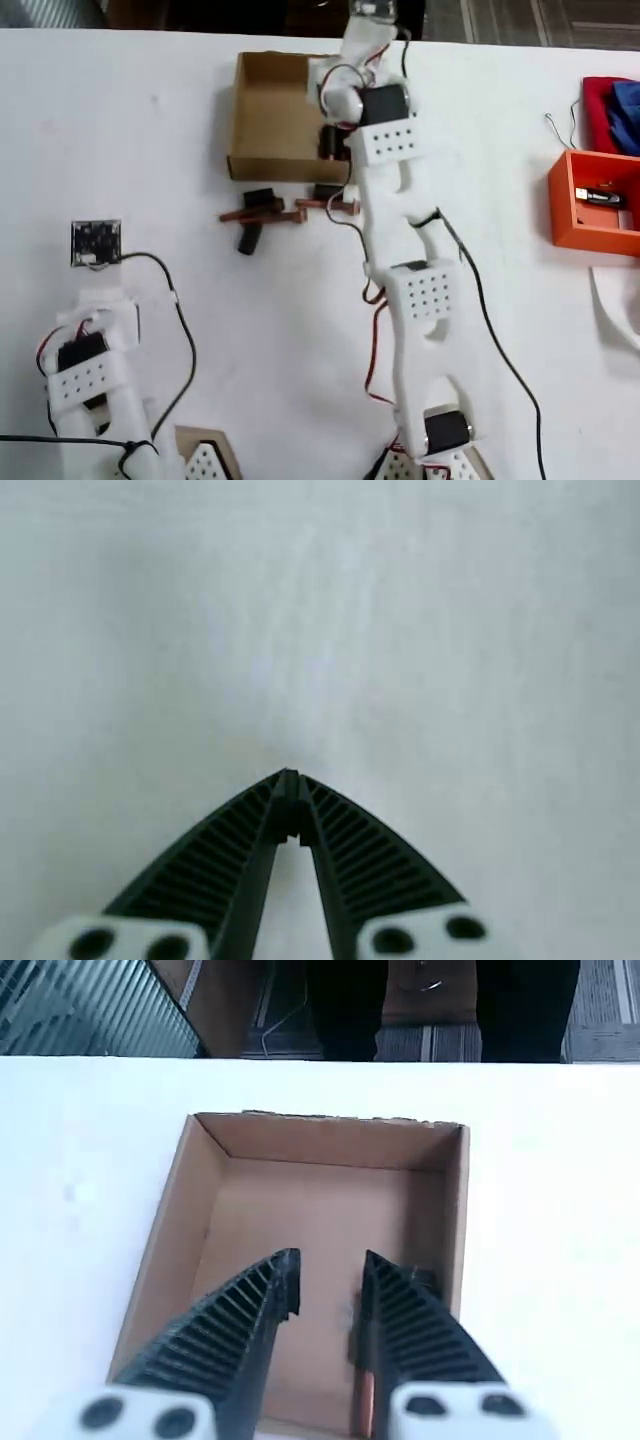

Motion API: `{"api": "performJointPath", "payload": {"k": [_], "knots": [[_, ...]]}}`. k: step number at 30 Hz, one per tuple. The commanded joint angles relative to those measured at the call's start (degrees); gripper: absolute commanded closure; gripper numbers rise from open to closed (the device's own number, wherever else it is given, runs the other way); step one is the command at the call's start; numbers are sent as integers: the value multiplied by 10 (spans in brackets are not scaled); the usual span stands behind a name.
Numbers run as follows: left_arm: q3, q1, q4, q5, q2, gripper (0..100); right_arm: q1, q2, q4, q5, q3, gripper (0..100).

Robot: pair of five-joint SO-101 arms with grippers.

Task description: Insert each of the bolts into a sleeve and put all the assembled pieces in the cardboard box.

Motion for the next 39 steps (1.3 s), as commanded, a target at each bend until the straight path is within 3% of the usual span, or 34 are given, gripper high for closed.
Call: {"api": "performJointPath", "payload": {"k": [1,9,13,16,23,27,30,34,39], "knots": [[-1,-4,-11,4,-4,972,6,-76,57,0,-25,906],[-1,-3,-11,4,-4,971,1,-126,200,-4,-25,905],[-1,-3,-11,4,-4,971,-42,-150,266,22,-13,905],[-1,-3,-11,4,-4,971,-82,-189,265,72,55,905],[-1,-4,-11,4,-4,972,-189,-342,257,42,357,903],[-5,-7,-13,8,-4,972,-203,-333,160,33,469,863],[-7,-34,-19,56,-4,972,-218,-298,132,-11,487,807],[-4,-84,-60,130,-4,970,-237,-233,117,-96,486,802],[-1,-98,-72,167,-3,969,-247,-144,77,-135,476,802]]}}
